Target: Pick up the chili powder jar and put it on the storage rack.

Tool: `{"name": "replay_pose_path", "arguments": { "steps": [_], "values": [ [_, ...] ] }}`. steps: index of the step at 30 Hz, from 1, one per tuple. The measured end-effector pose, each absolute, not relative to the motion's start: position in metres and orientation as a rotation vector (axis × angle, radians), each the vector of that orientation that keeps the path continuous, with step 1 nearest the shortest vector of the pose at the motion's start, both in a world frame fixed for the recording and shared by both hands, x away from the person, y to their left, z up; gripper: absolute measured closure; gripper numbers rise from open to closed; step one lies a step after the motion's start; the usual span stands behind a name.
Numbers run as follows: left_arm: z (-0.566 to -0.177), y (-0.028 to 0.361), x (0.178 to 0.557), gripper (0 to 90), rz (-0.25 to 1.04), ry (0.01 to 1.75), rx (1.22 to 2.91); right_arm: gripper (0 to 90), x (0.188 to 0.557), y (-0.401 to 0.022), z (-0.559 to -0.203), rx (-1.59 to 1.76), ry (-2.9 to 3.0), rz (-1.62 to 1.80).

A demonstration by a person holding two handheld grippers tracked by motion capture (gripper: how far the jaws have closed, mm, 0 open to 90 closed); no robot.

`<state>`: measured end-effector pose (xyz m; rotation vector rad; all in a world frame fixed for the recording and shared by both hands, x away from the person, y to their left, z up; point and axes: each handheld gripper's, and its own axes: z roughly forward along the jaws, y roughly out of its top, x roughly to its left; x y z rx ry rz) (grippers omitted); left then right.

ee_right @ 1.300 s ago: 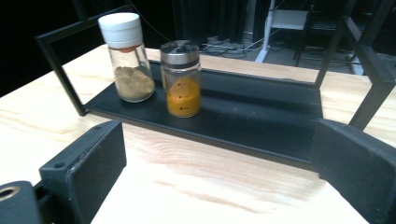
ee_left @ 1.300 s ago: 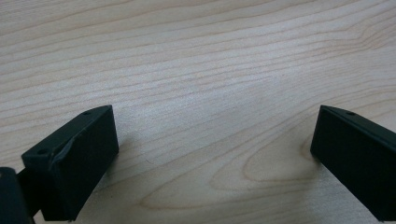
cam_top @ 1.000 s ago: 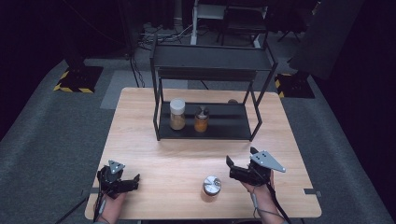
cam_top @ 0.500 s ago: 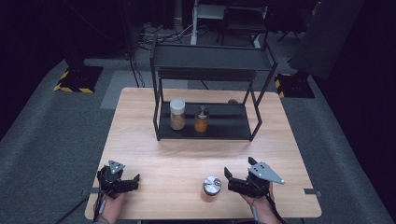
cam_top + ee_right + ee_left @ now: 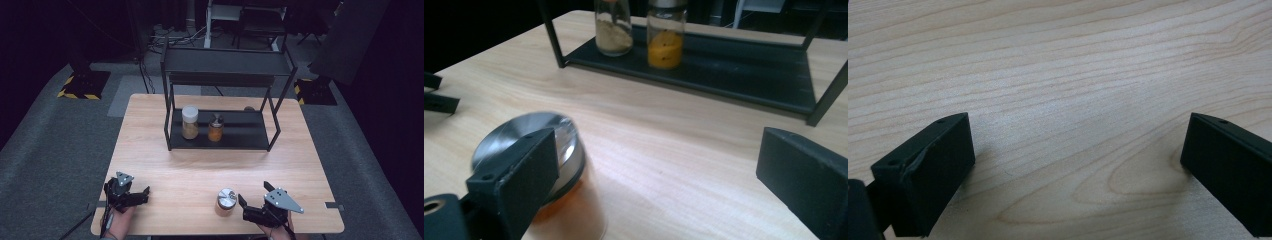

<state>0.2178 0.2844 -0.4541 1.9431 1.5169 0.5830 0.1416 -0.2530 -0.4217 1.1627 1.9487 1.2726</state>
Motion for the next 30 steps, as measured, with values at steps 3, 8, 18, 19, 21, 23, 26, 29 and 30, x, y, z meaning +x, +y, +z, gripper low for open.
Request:
{"name": "replay_pose_path", "arguments": {
  "steps": [3,8,18,19,21,23,26,29,30],
  "values": [
    [-0.454,0.284,0.218,0.6,0.583,1.517,1.943,2.8,0.138,-0.252,-0.425,1.168,1.965,1.279],
    [-0.454,0.285,0.218,0.6,0.583,1.516,1.944,2.8,0.134,-0.25,-0.429,1.181,1.992,1.286],
    [-0.454,0.285,0.218,0.6,0.583,1.516,1.943,2.8,0.122,-0.244,-0.441,1.189,2.011,1.272],
    [-0.454,0.284,0.218,0.6,0.583,1.517,1.943,2.8,0.121,-0.243,-0.442,1.19,2.014,1.268],
    [-0.454,0.285,0.218,0.6,0.583,1.517,1.943,2.8,0.12,-0.242,-0.444,1.196,2.023,1.267],
    [-0.454,0.284,0.218,0.6,0.583,1.517,1.943,2.8,0.119,-0.241,-0.446,1.195,2.03,1.262],
    [-0.454,0.284,0.218,0.6,0.583,1.517,1.943,2.8,0.119,-0.237,-0.449,1.187,2.055,1.246],
    [-0.454,0.285,0.218,0.6,0.583,1.516,1.943,2.9,0.12,-0.234,-0.452,1.186,2.066,1.238],
    [-0.454,0.285,0.218,0.6,0.583,1.516,1.944,2.9,0.12,-0.233,-0.453,1.186,2.067,1.236]
  ]
}}
